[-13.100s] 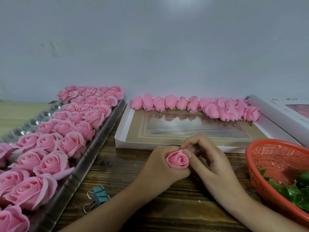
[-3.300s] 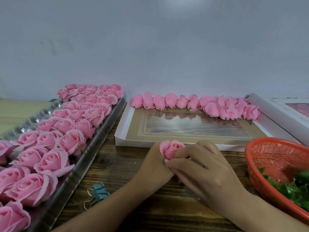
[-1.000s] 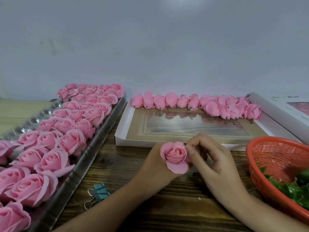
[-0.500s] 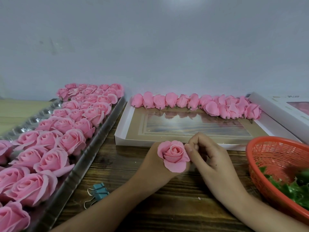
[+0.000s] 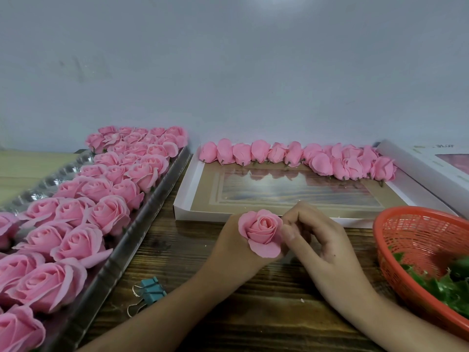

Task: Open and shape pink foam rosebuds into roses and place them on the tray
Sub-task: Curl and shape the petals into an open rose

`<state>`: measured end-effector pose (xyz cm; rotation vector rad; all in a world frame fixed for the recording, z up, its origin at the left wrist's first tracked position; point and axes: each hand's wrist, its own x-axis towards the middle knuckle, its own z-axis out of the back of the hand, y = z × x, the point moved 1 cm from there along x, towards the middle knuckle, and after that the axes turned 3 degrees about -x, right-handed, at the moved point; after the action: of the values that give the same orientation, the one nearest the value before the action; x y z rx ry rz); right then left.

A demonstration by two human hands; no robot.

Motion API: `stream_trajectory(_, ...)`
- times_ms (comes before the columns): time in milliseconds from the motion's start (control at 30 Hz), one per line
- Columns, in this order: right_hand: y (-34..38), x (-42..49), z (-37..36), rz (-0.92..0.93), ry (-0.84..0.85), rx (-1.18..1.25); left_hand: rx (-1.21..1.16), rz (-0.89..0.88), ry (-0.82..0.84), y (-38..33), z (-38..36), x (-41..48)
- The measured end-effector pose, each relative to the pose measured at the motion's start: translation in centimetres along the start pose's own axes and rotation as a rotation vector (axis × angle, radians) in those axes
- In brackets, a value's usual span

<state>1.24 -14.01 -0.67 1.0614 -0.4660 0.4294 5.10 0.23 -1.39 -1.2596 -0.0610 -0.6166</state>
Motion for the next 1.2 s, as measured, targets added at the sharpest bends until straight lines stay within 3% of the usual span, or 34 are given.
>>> stream_trajectory(300,-0.1,-0.1,-0.2,-0.058,0.021,0.055,-0.039,0.063,-0.033,-0.2,0.1,-0.4)
stream_trajectory(467,-0.3,-0.2,0.0,-0.094,0.015,0.092,-0.011,-0.001,0.014,-0.8,-0.2,-0.4)
stream_trajectory(600,-0.3,-0.1,0.0,-0.066,0.022,0.037,-0.113,0.089,0.029,-0.7,-0.3,-0.5)
stream_trajectory(800,-0.3,-0.2,-0.1,-0.041,0.017,0.071,-0.067,-0.043,0.061,-0.5,-0.4,-0.1)
stream_trajectory(900,-0.1,-0.1,0.3,0.025,-0.114,0.057,-0.158,0.053,0.048,-0.5,-0.5,-0.5)
stream_trajectory(967,0.2,-0.1,0.5,0.119,-0.163,0.042,-0.137,0.098,-0.049,0.2,-0.3,-0.9)
stream_trajectory(1100,0.4,-0.2,0.4,0.265,-0.135,-0.107,-0.056,0.139,-0.140,0.2,0.1,-1.5)
stream_trajectory(1200,0.3,-0.1,0.2,0.260,-0.116,-0.139,-0.087,0.154,-0.153,0.4,0.1,-1.6)
